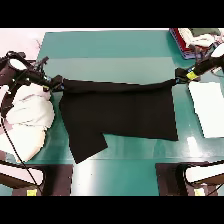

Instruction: Fold the shirts.

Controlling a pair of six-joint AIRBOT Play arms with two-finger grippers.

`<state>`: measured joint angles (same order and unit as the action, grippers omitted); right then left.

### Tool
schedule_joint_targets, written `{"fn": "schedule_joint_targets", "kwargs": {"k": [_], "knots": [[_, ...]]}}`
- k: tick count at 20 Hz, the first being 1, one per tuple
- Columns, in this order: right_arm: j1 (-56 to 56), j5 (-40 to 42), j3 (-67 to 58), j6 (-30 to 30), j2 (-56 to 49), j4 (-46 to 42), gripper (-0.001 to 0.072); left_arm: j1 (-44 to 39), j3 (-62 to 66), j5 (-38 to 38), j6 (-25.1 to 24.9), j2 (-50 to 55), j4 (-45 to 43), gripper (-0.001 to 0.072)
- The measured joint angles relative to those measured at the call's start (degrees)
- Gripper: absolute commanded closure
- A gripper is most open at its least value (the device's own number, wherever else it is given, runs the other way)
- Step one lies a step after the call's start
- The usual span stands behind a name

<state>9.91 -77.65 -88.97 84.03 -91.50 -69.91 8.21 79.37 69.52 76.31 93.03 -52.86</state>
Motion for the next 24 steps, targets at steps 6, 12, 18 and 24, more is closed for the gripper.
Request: {"fn": "schedule_joint_targets", "kwargs": {"k": [6,12,18,24], "knots": [[0.39,0.83,5.18,-0.9,3.91,4.39,0.039,0.07,-4.02,3.26,1.09,-5.07,-3.17,0.0227],[0.68,-1.03,11.91,-2.69,15.91,5.16,0.039,0.02,-25.62,4.04,4.04,-24.22,-11.26,0.0228],[0.57,2.8,21.92,-3.34,25.0,5.38,0.039,-0.04,-48.61,0.59,3.91,-36.61,-3.54,0.0229],[0.57,3.56,25.0,-3.52,27.78,5.46,0.039,-0.04,-54.97,-3.08,1.01,-38.75,3.45,0.0535]]}}
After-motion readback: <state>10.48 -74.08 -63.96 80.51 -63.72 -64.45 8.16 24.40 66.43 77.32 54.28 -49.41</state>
